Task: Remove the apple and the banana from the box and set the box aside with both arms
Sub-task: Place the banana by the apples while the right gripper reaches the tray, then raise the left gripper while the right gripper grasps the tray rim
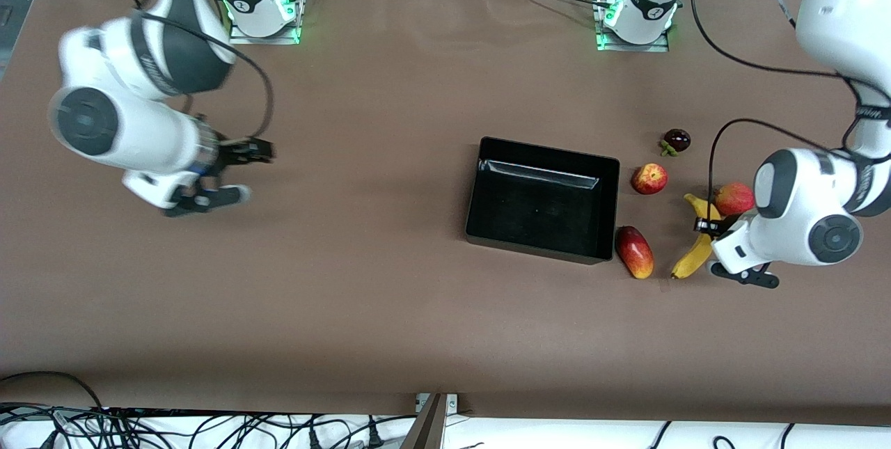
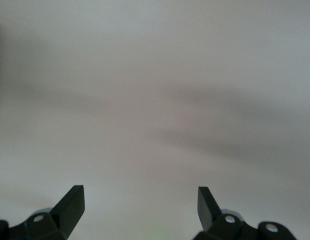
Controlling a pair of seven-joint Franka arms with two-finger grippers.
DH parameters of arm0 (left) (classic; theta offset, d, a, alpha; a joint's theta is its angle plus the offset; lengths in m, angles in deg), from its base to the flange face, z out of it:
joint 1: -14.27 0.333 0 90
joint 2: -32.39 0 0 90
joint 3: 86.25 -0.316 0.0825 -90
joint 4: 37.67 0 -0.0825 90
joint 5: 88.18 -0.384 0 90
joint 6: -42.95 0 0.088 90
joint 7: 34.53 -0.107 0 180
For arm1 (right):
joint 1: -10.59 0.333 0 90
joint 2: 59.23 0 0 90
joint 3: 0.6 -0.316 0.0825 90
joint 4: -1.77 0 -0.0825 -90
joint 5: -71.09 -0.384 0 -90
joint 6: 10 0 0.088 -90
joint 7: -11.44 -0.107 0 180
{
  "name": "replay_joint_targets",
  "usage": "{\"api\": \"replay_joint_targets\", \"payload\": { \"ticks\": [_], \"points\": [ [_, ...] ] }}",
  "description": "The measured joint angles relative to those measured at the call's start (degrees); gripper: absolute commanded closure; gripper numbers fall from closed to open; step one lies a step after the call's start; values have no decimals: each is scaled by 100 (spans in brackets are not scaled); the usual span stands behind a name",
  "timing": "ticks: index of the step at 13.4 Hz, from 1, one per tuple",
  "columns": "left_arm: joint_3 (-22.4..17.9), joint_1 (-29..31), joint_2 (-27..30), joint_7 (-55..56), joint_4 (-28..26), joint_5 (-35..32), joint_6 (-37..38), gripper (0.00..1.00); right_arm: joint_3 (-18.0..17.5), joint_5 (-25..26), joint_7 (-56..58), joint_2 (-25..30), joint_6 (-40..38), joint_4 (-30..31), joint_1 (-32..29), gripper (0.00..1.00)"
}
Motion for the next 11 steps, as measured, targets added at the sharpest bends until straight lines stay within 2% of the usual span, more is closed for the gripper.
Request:
{"api": "replay_joint_targets", "payload": {
  "ticks": [1, 2, 3, 5, 6, 9, 11],
  "points": [
    [1, 14, -102, 10, -52, -25, -216, 100, -8, -296, -91, -108, 235, -1, 183, 0],
    [1, 29, -170, 18, -100, -31, -384, 92, -19, -488, -375, -210, 519, -1, 382, 0],
    [1, 52, -218, 23, -130, -33, -510, 78, -36, -591, -825, -331, 841, -2, 620, 0],
    [-1, 144, -276, 22, -160, -39, -595, 9, -60, -641, -1930, -619, 1591, -3, 1238, 0],
    [-1, 187, -285, 20, -170, -41, -610, 0, -66, -643, -2557, -786, 1964, -2, 1571, 0],
    [21, 226, -246, 26, -155, -41, -605, 0, -68, -642, -4304, -1297, 2836, -5, 2366, 0],
    [100, 224, -63, 32, -68, -41, -421, 0, -62, -639, -5214, -1558, 3124, -21, 2704, 0]
  ]
}}
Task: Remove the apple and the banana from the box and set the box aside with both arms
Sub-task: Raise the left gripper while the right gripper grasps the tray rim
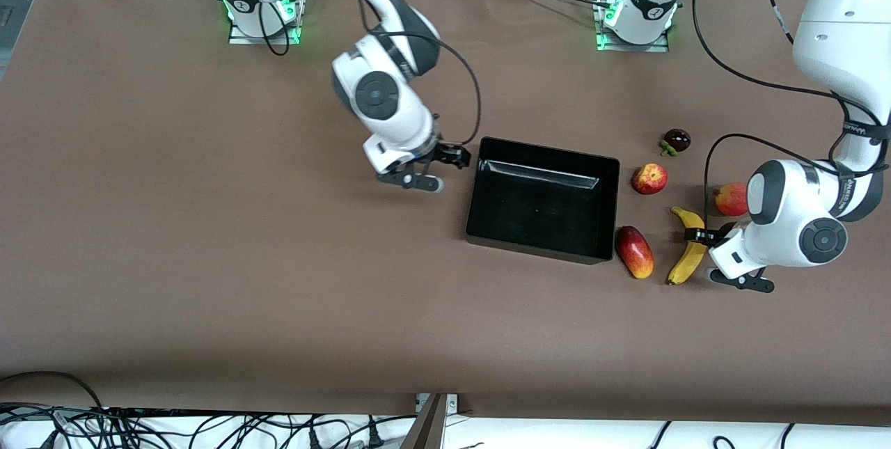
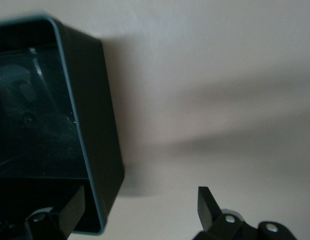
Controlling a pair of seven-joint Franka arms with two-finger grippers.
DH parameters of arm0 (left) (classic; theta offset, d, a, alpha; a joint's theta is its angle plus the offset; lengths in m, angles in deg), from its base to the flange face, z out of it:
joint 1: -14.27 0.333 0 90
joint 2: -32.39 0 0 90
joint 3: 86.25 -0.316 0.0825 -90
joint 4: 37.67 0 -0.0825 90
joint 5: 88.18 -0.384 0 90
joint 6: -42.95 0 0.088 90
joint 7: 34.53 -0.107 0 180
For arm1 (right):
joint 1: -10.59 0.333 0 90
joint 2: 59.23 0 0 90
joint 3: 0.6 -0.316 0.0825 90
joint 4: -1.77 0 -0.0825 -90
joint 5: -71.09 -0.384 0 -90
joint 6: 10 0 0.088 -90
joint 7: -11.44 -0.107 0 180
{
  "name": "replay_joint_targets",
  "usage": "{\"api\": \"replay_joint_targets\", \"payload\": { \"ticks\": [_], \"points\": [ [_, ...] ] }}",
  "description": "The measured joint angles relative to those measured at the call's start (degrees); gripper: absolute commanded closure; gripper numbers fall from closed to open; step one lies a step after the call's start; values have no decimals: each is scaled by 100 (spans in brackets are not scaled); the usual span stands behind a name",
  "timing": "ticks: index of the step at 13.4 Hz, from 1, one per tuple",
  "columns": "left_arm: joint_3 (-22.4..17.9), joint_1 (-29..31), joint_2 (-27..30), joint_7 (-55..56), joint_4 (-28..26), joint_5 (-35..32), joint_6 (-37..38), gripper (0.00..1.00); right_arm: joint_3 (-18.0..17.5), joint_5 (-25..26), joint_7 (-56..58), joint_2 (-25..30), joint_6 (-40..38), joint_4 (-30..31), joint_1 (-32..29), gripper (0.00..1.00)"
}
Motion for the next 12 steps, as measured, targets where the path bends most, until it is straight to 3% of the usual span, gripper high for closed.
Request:
{"api": "replay_joint_targets", "payload": {
  "ticks": [6, 10, 12],
  "points": [
    [567, -36, 1399, 34, 493, 0, 1415, 0, 30, 209, -1245, -503, 271, -323, 391, 3],
    [1031, -62, 1956, 249, 1039, 0, 2559, 0, 40, 539, -1358, -769, 373, -509, 518, 43],
    [980, -196, 2285, 293, 1076, 190, 2716, 0, 45, 675, -1350, -808, 389, -521, 523, 56]
  ]
}}
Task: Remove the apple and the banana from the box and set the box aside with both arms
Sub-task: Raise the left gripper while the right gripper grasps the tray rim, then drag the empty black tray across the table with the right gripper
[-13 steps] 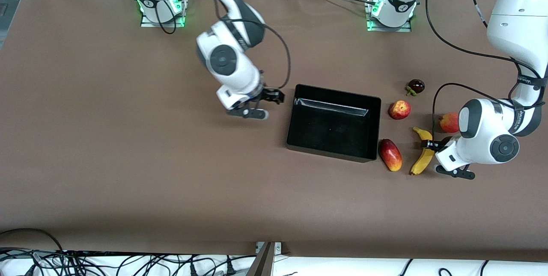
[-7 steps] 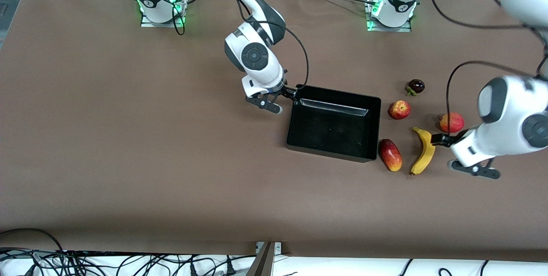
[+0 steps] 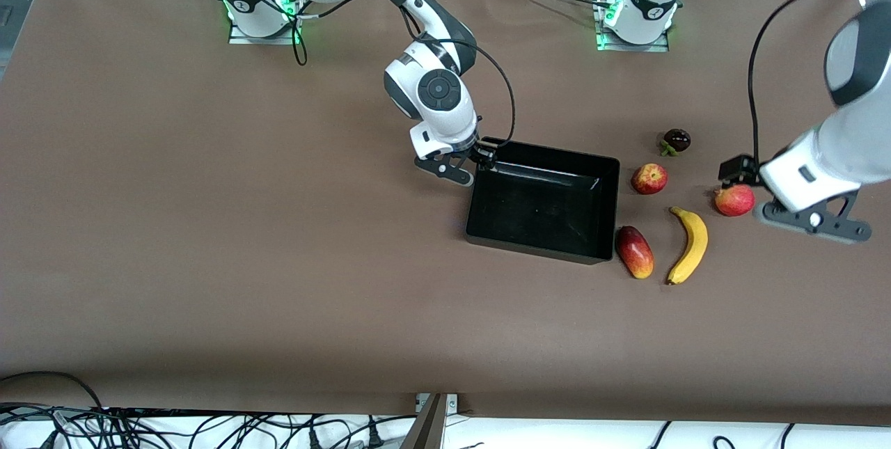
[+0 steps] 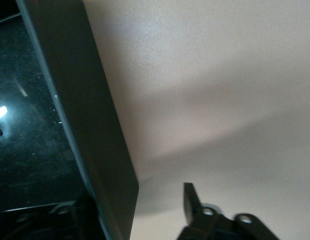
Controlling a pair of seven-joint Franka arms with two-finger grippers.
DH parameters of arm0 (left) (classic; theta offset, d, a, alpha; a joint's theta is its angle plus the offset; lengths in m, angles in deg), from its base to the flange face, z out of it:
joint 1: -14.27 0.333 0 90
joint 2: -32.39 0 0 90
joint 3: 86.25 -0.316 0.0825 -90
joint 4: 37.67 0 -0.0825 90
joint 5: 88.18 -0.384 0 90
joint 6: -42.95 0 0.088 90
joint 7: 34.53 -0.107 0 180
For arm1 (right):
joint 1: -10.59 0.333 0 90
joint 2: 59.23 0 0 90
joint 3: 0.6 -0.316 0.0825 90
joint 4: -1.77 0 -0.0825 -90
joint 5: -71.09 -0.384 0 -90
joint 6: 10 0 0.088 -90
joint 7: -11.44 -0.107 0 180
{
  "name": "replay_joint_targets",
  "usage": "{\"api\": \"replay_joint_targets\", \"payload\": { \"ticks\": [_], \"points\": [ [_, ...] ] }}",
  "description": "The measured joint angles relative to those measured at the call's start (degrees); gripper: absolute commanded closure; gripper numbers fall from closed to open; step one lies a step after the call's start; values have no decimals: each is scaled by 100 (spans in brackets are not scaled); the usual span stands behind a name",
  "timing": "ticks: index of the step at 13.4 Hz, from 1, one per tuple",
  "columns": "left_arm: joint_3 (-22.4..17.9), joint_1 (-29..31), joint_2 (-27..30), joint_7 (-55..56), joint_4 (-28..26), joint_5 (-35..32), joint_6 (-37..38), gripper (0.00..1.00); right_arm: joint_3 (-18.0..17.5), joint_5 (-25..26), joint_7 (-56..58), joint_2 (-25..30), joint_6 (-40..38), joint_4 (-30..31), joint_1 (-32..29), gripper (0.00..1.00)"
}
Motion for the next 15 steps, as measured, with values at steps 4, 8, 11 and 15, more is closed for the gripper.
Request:
{"api": "replay_joint_targets", "payload": {
  "ticks": [4, 8, 11, 15],
  "points": [
    [-1758, -1156, 745, 28, -526, 840, 67, 0, 25, 123, 637, -6, 24, -51, 1, 91],
    [-2414, -1685, 1521, 625, -1814, 979, -926, 0, 112, 375, 1617, -5, 40, -86, 0, 100],
    [-2417, -1878, 1902, 1000, -2263, 980, -1055, 0, 331, 376, 2246, 5, 37, -132, -63, 100],
    [-2432, -1895, 1987, 1007, -2372, 980, -1044, 0, 430, 373, 3298, 256, -487, -239, -627, 100]
  ]
}}
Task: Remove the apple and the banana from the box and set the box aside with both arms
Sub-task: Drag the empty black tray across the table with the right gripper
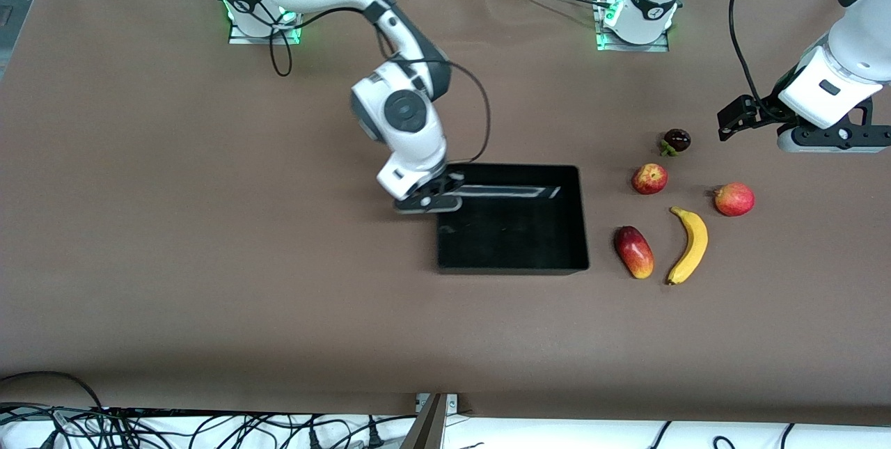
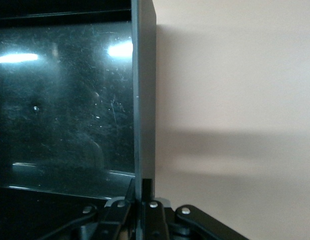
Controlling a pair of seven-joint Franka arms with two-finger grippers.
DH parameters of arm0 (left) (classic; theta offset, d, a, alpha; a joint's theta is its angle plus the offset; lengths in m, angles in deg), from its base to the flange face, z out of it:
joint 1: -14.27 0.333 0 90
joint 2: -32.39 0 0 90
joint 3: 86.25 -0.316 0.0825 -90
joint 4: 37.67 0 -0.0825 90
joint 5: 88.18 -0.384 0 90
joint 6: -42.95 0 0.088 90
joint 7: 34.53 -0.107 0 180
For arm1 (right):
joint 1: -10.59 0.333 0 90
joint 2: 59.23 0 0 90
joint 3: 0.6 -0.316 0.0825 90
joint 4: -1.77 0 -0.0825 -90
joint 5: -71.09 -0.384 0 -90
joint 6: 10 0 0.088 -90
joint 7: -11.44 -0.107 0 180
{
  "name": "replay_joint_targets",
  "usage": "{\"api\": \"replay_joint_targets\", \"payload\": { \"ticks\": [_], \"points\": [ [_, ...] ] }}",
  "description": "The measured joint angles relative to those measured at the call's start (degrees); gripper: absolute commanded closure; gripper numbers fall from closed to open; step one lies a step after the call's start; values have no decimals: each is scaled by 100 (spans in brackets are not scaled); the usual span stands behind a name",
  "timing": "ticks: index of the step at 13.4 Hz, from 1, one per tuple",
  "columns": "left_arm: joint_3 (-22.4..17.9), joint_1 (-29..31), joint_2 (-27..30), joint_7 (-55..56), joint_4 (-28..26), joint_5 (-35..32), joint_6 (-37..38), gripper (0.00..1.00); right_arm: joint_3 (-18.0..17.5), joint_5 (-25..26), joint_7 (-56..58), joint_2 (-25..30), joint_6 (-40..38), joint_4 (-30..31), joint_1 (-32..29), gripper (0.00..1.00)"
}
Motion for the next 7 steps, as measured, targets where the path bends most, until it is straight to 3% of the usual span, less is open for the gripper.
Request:
{"api": "replay_joint_targets", "payload": {
  "ticks": [7],
  "points": [
    [-2, -3, 0, 0, -4, 0, 75, 0, 58, -413, 2802, 723, -1622, 59, -1692, 100]
  ]
}}
